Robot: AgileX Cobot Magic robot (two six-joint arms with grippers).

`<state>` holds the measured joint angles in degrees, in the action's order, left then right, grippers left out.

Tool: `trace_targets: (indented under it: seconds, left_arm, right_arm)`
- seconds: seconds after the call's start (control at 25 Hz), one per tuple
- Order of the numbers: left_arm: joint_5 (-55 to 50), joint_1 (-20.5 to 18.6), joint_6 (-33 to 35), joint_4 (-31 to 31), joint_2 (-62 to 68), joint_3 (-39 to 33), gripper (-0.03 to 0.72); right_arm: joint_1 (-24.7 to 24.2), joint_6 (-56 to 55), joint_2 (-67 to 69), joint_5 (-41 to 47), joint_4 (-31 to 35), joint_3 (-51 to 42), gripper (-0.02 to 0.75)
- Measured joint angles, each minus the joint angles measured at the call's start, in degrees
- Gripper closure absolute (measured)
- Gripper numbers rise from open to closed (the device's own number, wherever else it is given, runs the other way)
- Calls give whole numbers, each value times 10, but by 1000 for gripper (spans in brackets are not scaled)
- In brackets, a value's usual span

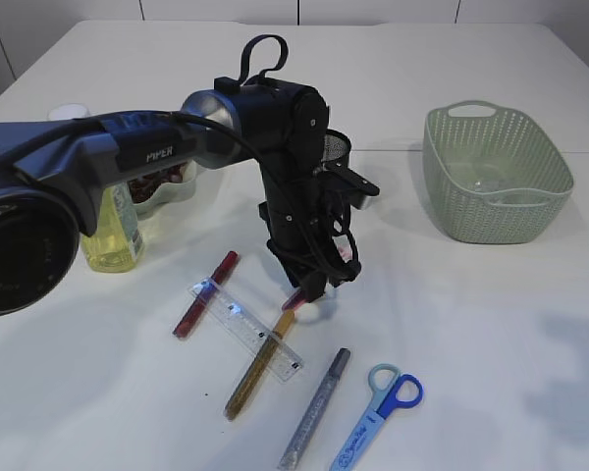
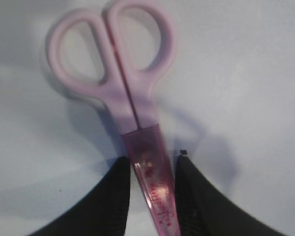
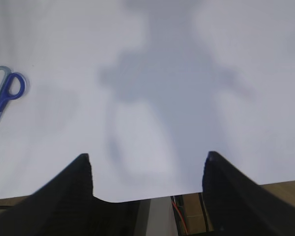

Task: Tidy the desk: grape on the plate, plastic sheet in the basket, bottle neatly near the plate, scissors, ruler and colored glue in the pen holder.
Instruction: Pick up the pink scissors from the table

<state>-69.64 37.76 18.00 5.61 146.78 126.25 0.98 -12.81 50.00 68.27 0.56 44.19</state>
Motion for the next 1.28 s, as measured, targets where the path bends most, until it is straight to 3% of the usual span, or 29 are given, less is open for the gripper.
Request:
trace_targets:
  seconds: [0.32,0.52,1.28]
  left_arm:
    - [0,0,-9,-12,0,0,455]
    - [0,0,-10,-17,0,0,539]
    - [0,0,-32,-19,0,1,545]
  right_arm:
    - [0,1,0,0,0,0,194]
    - [0,1,0,0,0,0,194]
    - [0,1,0,0,0,0,194]
